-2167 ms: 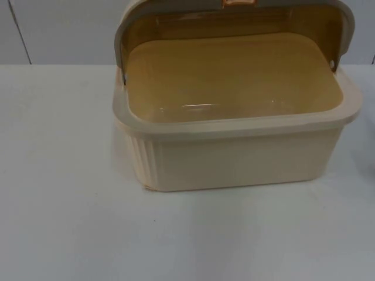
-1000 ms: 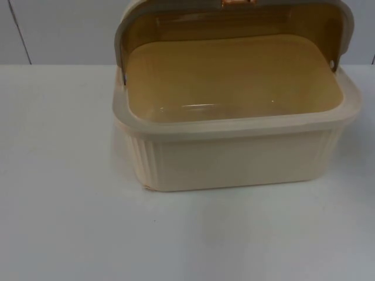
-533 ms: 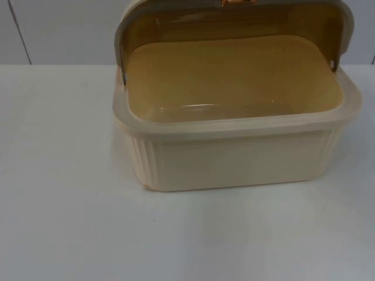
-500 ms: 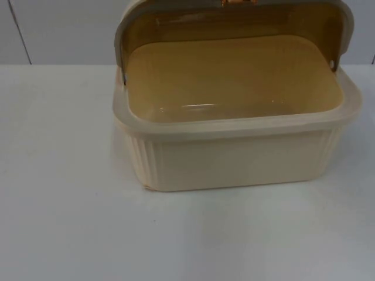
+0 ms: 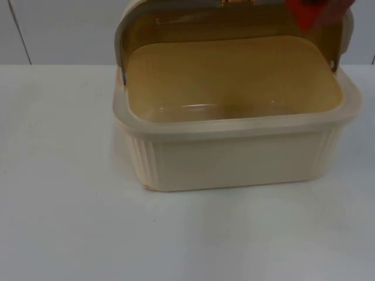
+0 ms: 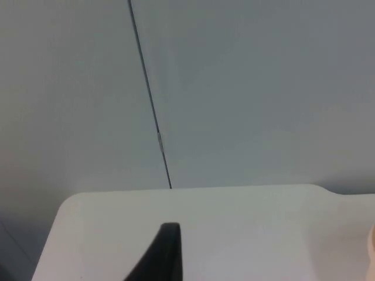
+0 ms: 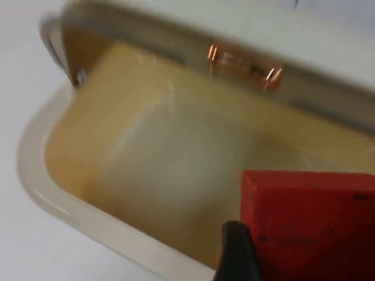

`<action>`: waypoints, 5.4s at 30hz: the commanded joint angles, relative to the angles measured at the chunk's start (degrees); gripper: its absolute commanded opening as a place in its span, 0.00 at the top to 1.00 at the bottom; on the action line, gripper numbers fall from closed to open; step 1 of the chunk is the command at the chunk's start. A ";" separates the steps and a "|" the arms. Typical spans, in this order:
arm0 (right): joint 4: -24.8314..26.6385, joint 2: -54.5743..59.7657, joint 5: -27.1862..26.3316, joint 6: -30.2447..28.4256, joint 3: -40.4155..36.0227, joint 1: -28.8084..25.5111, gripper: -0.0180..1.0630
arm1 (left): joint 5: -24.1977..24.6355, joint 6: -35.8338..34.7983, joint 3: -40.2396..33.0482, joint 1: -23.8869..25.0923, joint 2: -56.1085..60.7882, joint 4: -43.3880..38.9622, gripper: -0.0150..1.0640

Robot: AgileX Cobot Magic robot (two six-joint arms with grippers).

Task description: Open the box lid with the left hand, place the block into the box with the right hand, then close the box lid with the left hand.

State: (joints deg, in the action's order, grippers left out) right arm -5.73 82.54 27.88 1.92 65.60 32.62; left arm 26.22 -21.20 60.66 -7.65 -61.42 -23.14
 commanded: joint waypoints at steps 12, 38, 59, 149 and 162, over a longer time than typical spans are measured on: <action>-6.31 16.11 -19.47 0.00 -2.25 0.10 0.98 | -1.01 -0.42 -0.20 -0.32 0.15 -3.38 0.05; -5.65 13.71 -15.30 3.33 -1.99 0.00 0.02 | -1.01 -0.42 -0.20 -0.32 0.15 -3.73 0.05; 0.87 -17.27 8.47 -0.75 -2.50 -32.62 0.02 | 0.70 -1.00 -0.20 -0.32 0.28 -0.65 0.05; 18.10 -23.09 2.39 -17.65 -8.03 -38.07 0.02 | 5.27 100.57 37.24 -21.60 -51.22 51.39 0.99; 18.10 -26.22 3.21 -17.62 -8.03 -38.07 0.02 | 2.96 98.13 26.80 -23.83 -46.86 48.44 0.99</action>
State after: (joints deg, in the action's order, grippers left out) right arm 12.22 56.83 30.73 -15.68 57.61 -5.13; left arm 28.32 77.74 89.80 -30.87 -108.84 26.57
